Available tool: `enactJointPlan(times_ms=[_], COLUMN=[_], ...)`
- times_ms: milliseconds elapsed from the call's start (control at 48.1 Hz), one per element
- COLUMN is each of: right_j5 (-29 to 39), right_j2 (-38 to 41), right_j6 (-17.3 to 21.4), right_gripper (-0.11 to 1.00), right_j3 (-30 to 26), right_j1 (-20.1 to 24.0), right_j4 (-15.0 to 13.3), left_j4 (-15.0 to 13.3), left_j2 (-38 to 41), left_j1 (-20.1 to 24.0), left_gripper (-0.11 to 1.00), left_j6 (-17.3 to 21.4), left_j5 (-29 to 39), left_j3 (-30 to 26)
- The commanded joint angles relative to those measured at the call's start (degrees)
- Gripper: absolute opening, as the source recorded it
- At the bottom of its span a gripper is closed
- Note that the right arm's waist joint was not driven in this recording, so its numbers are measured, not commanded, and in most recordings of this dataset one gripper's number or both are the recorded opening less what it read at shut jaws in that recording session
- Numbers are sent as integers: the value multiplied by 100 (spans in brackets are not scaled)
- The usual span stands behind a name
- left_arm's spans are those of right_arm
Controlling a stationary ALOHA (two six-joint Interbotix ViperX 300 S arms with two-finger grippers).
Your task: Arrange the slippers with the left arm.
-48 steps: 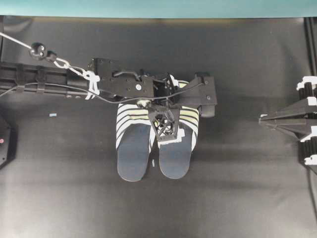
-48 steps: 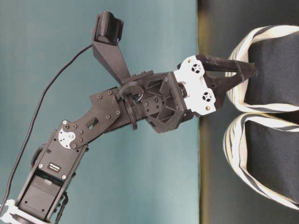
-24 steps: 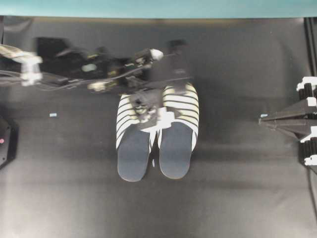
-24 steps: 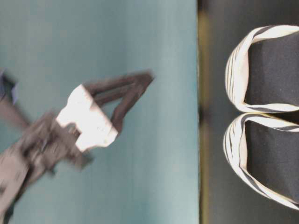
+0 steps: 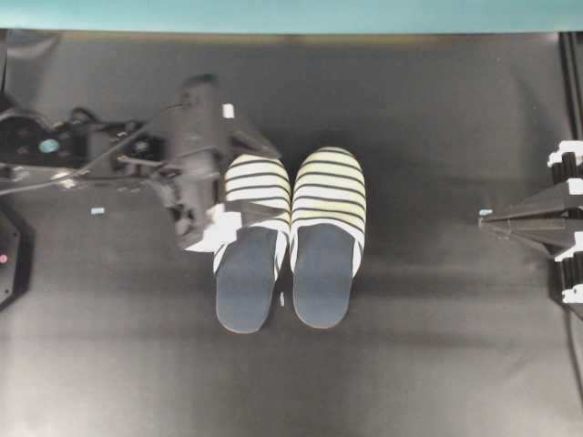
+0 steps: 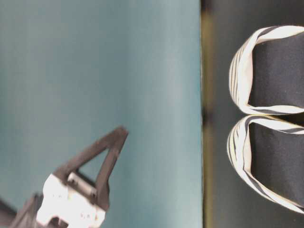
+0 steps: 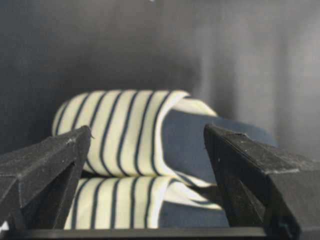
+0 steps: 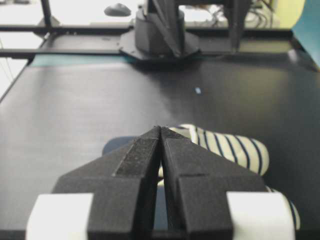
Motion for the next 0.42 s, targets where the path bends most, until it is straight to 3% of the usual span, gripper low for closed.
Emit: enactJointPlan(times_ms=[0, 395], right_j5=[-62, -53], right_j2=[9, -97], right_j6=[35, 26], right_gripper=[-1, -1], right_j3=[-26, 79], right_j1=[0, 0], right_j4=[9, 9], left_j4=[18, 9], left_j2=[-396, -1916], left_j1=[-62, -255], left_gripper=[88, 87], left_j6=[-9, -9], left_j5=[-272, -650], left_j3=[237, 1485])
